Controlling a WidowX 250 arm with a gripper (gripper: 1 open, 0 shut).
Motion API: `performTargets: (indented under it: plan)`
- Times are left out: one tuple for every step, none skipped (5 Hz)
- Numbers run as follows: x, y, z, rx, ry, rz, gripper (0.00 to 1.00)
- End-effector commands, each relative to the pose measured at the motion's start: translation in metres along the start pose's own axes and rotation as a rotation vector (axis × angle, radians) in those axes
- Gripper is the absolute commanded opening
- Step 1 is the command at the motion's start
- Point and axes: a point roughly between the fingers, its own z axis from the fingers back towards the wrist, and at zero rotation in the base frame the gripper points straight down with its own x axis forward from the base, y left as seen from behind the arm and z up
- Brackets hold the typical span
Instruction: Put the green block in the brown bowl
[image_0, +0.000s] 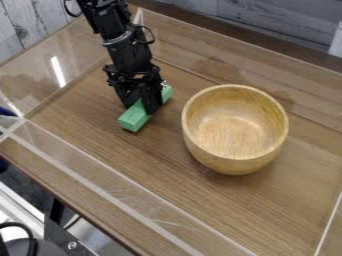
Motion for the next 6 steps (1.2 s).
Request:
performTargets:
  plan:
    - [0.014, -0.001, 0.027, 0.028, -0.046, -0.014, 0.00]
    - [0.021, -0.007, 0.046, 0.022, -0.054, -0.011, 0.00]
    - [0.027, -0.025, 0.074, -0.003, -0.071, -0.066, 0.00]
    - [0.033, -0.051, 0.097, -0.041, -0.071, -0.130, 0.00]
    - [0.027, -0.073, 0.114, -0.083, -0.096, -0.152, 0.00]
    - [0.023, -0.104, 0.126, -0.136, -0.113, -0.179, 0.00]
